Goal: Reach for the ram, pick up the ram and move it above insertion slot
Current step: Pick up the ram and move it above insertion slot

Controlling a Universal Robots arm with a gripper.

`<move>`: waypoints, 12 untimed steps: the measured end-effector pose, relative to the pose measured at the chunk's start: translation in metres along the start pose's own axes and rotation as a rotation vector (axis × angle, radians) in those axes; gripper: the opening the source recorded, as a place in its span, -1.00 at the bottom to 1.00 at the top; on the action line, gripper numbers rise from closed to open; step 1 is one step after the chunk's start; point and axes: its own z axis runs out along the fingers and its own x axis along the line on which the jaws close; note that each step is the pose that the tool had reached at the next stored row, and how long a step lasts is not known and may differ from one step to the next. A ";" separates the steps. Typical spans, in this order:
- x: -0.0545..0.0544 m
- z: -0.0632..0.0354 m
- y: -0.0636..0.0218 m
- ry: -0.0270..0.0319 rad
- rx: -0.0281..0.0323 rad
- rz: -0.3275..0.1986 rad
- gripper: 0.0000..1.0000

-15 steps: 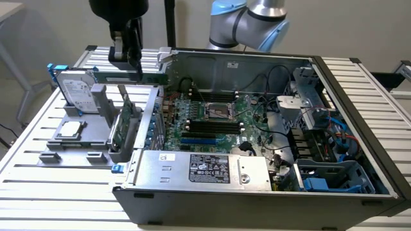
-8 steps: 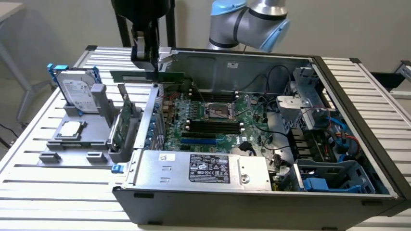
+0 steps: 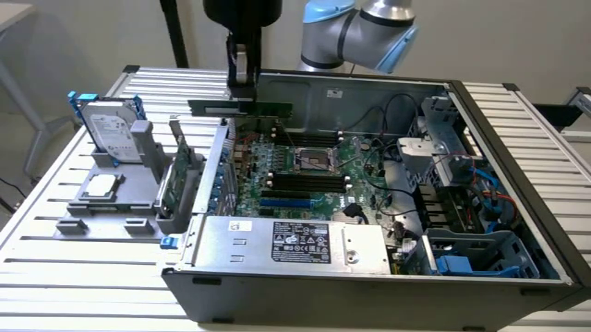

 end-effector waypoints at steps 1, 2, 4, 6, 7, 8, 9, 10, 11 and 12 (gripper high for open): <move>0.000 0.0000 -0.0045 -0.0005 0.0000 0.000 -0.73; -0.001 0.0000 -0.0091 -0.0007 -0.0002 0.000 -0.73; -0.002 -0.0001 -0.0181 -0.0013 -0.0004 0.000 -0.73; -0.003 0.0000 -0.0273 -0.0018 -0.0006 0.000 -0.73; -0.003 0.0000 -0.0319 -0.0019 -0.0007 0.000 -0.73; -0.004 0.0000 -0.0365 -0.0021 -0.0008 0.000 -0.73; -0.005 0.0002 -0.0411 -0.0022 -0.0009 0.000 -0.73; -0.006 0.0003 -0.0456 -0.0023 -0.0009 0.000 -0.73; -0.007 0.0005 -0.0501 -0.0023 -0.0010 0.000 -0.73; -0.008 0.0009 -0.0544 -0.0023 -0.0010 0.000 -0.73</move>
